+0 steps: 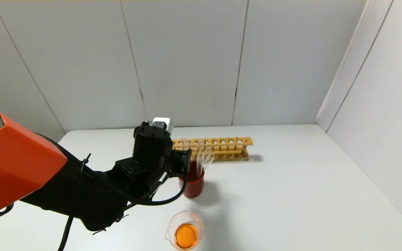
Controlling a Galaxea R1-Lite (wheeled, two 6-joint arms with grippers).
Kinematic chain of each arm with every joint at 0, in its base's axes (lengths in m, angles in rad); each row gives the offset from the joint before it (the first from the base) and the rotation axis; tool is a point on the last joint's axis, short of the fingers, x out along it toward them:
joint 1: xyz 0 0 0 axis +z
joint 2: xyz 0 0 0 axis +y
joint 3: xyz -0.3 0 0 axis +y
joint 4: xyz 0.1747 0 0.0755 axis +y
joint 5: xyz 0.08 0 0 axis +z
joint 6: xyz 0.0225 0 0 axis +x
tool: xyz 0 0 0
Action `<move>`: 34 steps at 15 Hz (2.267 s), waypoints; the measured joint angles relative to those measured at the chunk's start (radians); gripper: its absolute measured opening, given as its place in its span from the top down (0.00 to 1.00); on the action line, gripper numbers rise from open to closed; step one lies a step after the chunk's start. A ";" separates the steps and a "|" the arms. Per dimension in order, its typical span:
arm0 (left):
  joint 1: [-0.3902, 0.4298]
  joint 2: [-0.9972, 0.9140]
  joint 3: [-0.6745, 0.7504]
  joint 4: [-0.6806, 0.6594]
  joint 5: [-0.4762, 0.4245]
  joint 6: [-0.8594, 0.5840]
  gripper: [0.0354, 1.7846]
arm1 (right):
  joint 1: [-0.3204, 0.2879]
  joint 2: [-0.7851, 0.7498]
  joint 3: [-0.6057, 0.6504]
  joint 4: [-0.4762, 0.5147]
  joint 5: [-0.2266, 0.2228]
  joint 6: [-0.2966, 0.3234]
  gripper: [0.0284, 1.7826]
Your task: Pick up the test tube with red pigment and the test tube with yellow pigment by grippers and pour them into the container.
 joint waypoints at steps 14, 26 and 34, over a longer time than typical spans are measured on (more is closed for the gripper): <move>0.111 -0.407 -0.002 0.266 0.036 0.189 0.02 | 0.000 0.000 0.000 0.000 0.000 0.000 0.05; 0.394 -1.186 -0.026 0.986 0.002 0.406 0.02 | 0.000 0.000 0.000 0.000 0.000 0.000 0.05; 0.618 -1.619 0.077 1.129 -0.197 0.428 0.02 | 0.000 0.000 0.000 0.000 0.000 0.000 0.05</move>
